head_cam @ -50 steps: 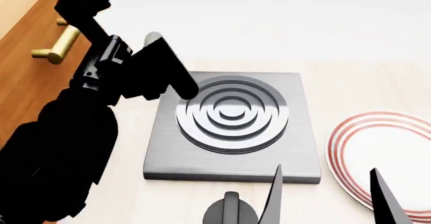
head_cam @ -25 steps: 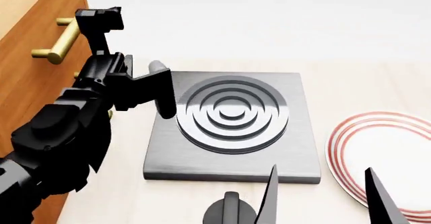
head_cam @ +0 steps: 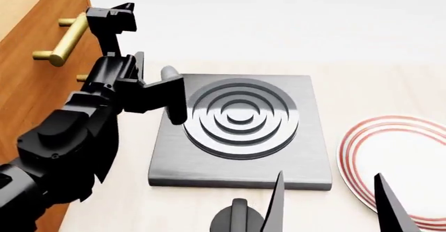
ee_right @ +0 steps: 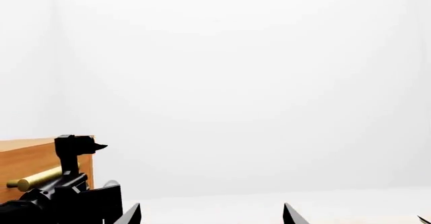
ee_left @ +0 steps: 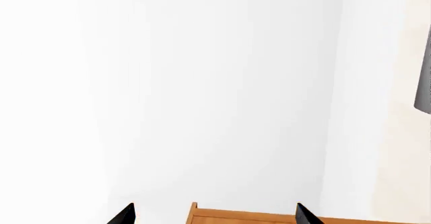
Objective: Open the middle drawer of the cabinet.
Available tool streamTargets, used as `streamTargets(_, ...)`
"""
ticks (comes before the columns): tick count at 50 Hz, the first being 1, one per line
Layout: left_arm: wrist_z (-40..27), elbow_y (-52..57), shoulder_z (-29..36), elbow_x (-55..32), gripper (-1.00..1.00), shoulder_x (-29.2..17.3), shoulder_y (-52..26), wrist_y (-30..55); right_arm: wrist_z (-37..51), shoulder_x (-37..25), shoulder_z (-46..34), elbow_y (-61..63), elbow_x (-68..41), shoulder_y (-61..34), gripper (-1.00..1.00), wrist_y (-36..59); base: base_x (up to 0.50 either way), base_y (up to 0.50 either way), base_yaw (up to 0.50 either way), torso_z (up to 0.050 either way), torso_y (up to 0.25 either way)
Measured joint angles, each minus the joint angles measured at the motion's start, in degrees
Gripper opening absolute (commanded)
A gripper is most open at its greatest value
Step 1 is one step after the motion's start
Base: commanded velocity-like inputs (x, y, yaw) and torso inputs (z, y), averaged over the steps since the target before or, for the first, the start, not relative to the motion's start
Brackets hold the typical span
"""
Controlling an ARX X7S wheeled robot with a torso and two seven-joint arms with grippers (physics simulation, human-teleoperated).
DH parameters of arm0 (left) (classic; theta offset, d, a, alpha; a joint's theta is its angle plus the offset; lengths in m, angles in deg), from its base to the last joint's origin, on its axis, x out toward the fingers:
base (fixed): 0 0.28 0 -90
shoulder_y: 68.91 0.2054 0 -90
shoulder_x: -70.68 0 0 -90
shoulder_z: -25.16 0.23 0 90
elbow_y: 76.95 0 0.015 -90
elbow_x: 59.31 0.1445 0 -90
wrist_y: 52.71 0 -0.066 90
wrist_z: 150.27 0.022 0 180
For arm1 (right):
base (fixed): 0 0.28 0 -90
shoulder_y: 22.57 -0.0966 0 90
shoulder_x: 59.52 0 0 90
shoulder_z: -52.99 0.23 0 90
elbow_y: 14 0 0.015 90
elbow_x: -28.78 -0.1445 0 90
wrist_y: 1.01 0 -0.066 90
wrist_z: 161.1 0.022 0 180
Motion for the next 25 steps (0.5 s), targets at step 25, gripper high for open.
streamTargets(25, 0.96, 2.8, 0.03, -2.65, 1.0, 0.07, 2.5, -1.04, 1.73, -1.73, -1.16, -0.26, -1.04, -0.65, 1.0, -0.96, 0.0, 0.0, 0.0, 0.0, 0.0)
